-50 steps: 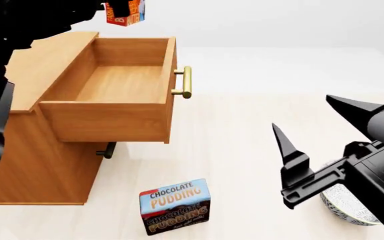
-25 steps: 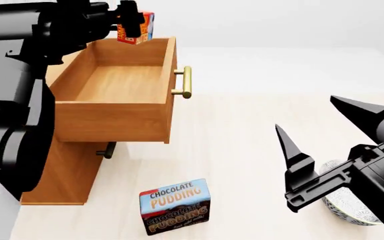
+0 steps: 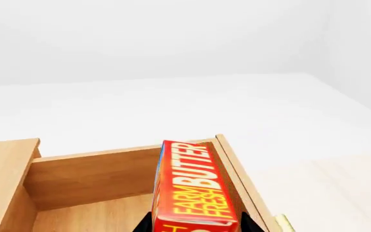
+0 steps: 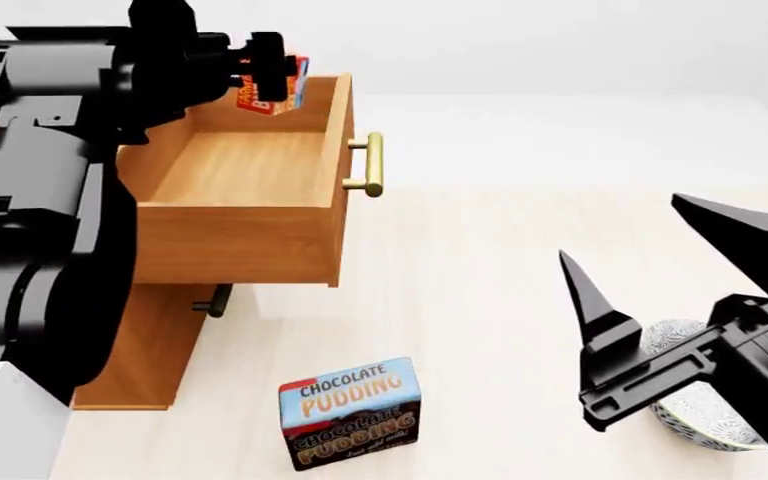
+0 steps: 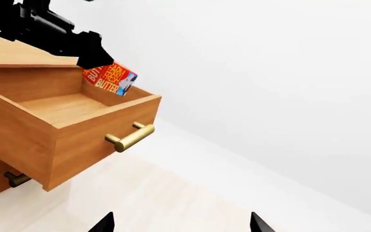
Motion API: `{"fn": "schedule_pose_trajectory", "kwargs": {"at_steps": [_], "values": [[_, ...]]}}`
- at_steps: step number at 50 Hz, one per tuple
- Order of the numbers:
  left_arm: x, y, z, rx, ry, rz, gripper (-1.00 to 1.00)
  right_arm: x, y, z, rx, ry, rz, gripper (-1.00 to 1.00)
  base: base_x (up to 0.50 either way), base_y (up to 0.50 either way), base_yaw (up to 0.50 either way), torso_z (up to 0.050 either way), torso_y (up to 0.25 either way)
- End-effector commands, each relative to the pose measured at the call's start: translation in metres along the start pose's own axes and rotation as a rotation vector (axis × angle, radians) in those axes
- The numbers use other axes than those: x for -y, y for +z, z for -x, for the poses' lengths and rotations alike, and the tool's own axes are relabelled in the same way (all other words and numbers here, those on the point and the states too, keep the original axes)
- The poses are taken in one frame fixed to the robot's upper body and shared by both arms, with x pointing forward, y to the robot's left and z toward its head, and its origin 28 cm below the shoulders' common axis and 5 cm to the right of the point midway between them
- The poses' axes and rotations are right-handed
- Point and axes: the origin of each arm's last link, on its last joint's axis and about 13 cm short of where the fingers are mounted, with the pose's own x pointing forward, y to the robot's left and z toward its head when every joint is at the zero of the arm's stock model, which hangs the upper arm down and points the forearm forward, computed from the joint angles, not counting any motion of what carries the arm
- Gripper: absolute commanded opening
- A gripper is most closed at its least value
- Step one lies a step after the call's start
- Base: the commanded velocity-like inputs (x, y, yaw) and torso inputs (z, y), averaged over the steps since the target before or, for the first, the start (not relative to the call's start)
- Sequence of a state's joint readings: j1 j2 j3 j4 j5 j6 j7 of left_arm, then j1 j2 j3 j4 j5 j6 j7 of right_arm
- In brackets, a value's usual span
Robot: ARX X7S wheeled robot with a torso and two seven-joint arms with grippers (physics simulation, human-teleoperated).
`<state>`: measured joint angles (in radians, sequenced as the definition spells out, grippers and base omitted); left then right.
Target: Put the butter at the back in the top drawer of the cabinet and close it.
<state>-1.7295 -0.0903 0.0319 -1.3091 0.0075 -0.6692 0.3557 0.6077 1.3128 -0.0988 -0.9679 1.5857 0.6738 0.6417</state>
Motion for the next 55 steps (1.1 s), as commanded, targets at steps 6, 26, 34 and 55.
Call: {"fn": "schedule_pose_trajectory", "kwargs": {"at_steps": [6,26,34,55], "values": [[0.005,0.001,0.0,0.002,-0.027,0.054,-1.0,0.001,0.0,0.005,0.006,-0.009,-0.005,1.0,0.0,0.0,0.0,0.0,0.002],[0.003,-0.013,-0.004,-0.044,-0.024,0.071,-1.0,0.002,0.0,0.006,0.012,-0.012,-0.007,1.0,0.0,0.0,0.0,0.001,0.001],[0.004,-0.02,-0.006,-0.069,-0.024,0.075,-1.0,0.002,0.0,0.01,0.021,-0.024,-0.008,1.0,0.0,0.0,0.0,0.0,0.001],[0.004,-0.031,-0.007,-0.15,0.015,0.067,-1.0,-0.003,0.004,0.025,0.058,-0.005,0.003,1.0,0.0,0.0,0.0,0.0,0.001]]}}
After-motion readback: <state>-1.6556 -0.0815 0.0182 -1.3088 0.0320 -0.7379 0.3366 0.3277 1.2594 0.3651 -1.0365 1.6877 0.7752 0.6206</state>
